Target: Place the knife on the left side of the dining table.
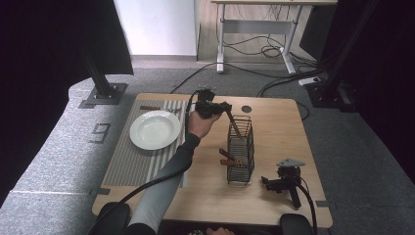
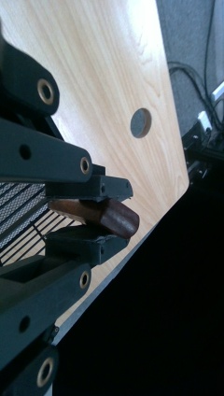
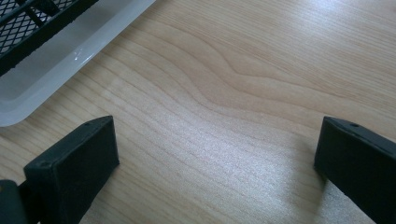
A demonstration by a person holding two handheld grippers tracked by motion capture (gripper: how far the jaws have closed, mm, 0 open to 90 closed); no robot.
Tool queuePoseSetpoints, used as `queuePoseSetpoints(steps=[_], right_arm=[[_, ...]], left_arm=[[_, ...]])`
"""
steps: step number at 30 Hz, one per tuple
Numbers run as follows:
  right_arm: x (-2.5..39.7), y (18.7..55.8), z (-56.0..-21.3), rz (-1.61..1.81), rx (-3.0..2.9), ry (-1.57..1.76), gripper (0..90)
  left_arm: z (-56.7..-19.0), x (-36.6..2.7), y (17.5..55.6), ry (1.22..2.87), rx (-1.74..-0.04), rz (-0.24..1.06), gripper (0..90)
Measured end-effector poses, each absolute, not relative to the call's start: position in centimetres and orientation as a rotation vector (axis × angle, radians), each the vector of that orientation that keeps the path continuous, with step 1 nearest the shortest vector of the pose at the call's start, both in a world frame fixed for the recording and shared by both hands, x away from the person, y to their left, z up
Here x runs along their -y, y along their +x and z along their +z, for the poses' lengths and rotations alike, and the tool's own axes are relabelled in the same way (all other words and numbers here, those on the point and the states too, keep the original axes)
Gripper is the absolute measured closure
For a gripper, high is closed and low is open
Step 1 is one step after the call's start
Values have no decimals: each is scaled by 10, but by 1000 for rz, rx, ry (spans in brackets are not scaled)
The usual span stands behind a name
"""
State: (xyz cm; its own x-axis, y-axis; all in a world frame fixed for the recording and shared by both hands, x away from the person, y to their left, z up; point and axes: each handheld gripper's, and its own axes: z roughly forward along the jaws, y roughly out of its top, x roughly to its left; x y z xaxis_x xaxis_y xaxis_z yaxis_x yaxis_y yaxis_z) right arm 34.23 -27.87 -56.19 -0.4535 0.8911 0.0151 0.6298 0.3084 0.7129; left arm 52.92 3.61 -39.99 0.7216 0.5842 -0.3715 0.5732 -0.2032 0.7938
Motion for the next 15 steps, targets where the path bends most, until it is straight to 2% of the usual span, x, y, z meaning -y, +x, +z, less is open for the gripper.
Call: queuePoseSetpoints(steps=[15], right_arm=[[279, 342, -562, 934, -2196, 1357, 0]], left_arm=[[-374, -57, 517, 1768, -967, 49, 766]])
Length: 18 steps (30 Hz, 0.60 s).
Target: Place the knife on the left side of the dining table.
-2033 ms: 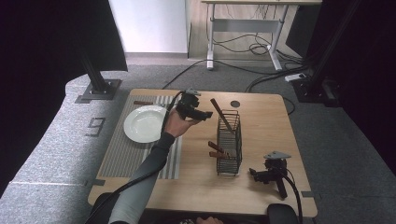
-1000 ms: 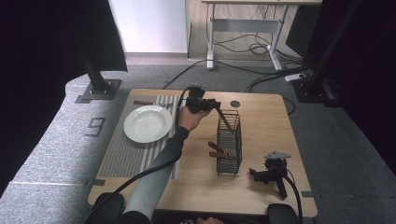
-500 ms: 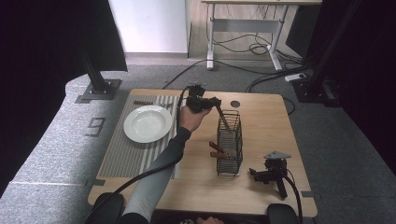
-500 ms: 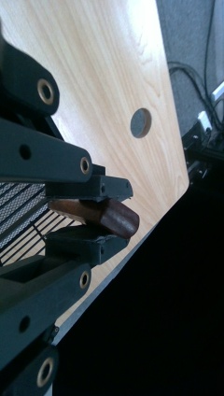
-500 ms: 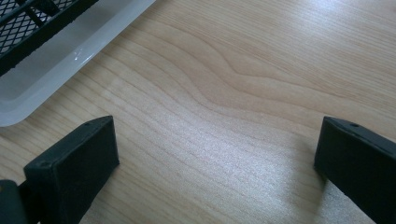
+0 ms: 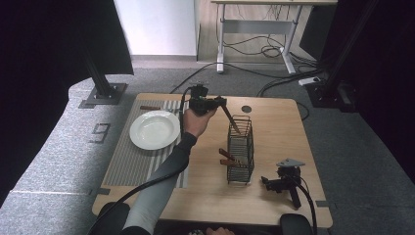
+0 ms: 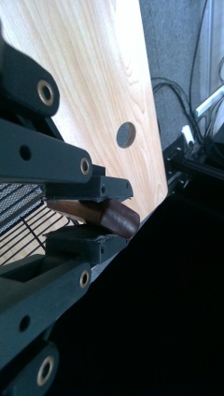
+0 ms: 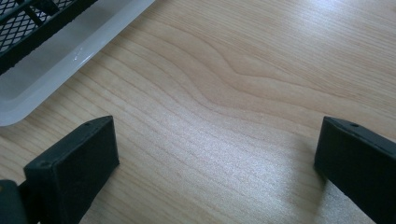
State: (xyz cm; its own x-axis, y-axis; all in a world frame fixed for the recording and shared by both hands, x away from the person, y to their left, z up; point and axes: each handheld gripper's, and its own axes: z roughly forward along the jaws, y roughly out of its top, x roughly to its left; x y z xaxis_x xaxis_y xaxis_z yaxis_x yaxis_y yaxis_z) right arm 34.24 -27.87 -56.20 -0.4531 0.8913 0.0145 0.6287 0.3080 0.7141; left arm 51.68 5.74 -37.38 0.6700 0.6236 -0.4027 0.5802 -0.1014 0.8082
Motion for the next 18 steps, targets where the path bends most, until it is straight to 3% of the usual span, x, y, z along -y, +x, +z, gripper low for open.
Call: queuePoseSetpoints(steps=[18], right_arm=[[279, 342, -562, 934, -2197, 1359, 0]], left_arm=[[-339, -115, 492, 1592, -1022, 93, 772]])
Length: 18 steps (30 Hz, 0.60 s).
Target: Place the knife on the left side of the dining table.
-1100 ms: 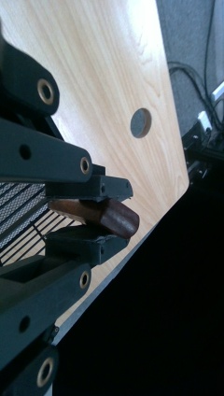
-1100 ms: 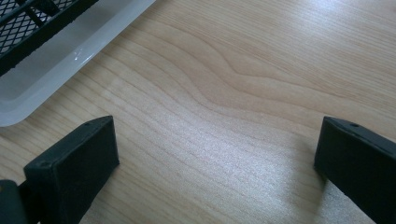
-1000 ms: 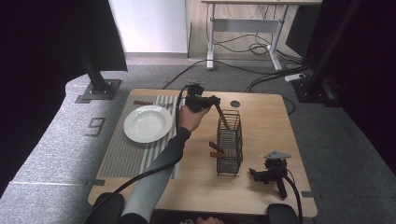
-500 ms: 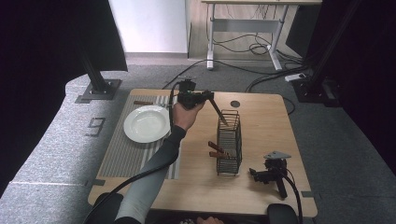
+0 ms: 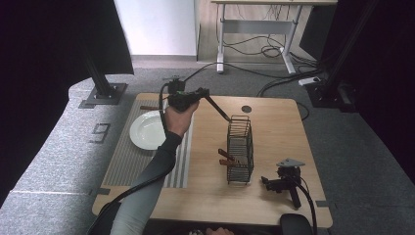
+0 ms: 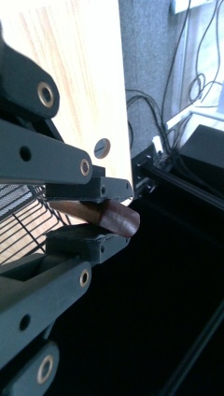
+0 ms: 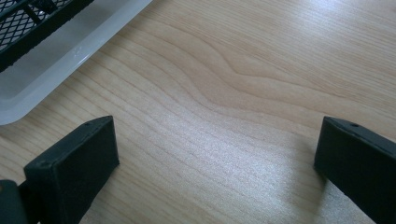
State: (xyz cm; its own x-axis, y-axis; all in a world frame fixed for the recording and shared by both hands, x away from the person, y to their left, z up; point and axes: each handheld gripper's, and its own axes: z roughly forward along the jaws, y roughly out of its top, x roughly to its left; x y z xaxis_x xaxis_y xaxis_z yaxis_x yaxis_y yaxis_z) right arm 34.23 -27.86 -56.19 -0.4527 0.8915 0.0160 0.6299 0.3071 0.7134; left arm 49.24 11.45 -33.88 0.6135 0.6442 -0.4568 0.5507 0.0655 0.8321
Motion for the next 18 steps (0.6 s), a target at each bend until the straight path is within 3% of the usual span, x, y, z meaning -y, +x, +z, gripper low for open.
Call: queuePoseSetpoints(steps=[18], right_arm=[[279, 342, -562, 934, -2197, 1360, 0]], left_arm=[[-334, -174, 457, 1517, -1119, 174, 774]])
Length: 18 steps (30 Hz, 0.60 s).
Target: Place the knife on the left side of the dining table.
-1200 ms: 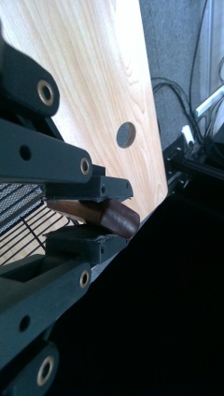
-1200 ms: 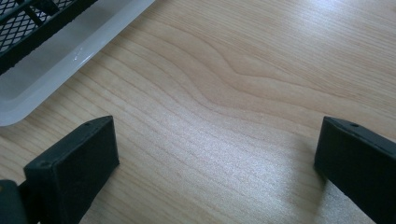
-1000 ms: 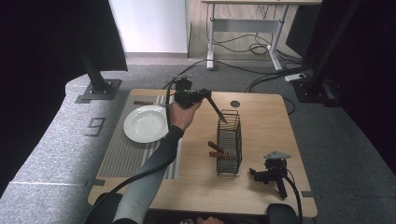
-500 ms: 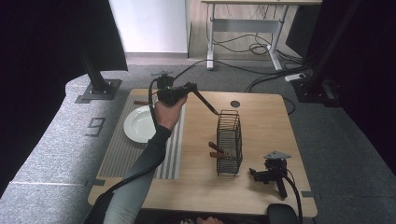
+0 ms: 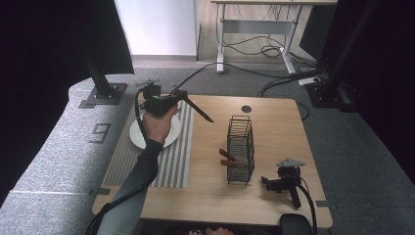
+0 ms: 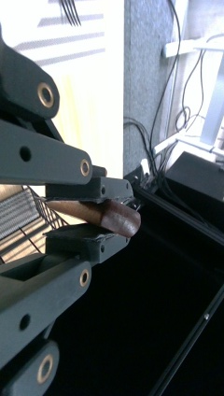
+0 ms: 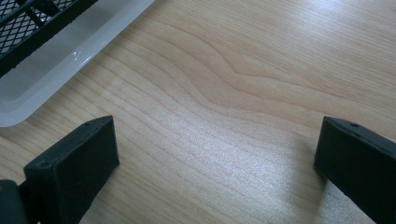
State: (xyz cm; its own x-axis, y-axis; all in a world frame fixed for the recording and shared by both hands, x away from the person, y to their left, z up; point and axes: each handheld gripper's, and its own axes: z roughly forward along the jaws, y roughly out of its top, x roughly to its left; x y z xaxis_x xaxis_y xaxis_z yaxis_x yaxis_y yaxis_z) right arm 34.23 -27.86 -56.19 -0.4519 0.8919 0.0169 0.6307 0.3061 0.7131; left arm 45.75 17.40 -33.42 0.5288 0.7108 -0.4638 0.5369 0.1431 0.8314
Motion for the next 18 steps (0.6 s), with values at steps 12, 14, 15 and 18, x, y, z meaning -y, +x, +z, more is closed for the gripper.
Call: queuePoseSetpoints(steps=[12, 14, 15, 18], right_arm=[[279, 342, -562, 934, -2196, 1359, 0], [279, 342, -562, 934, -2197, 1358, 0], [279, 342, -562, 934, -2197, 1358, 0], [279, 342, -562, 934, -2197, 1357, 0]], left_arm=[[-367, -199, 435, 1485, -1206, 168, 774], [-373, -202, 432, 1480, -1223, 167, 774], [-375, -204, 430, 1477, -1229, 168, 774], [-384, -213, 421, 1472, -1260, 181, 774]])
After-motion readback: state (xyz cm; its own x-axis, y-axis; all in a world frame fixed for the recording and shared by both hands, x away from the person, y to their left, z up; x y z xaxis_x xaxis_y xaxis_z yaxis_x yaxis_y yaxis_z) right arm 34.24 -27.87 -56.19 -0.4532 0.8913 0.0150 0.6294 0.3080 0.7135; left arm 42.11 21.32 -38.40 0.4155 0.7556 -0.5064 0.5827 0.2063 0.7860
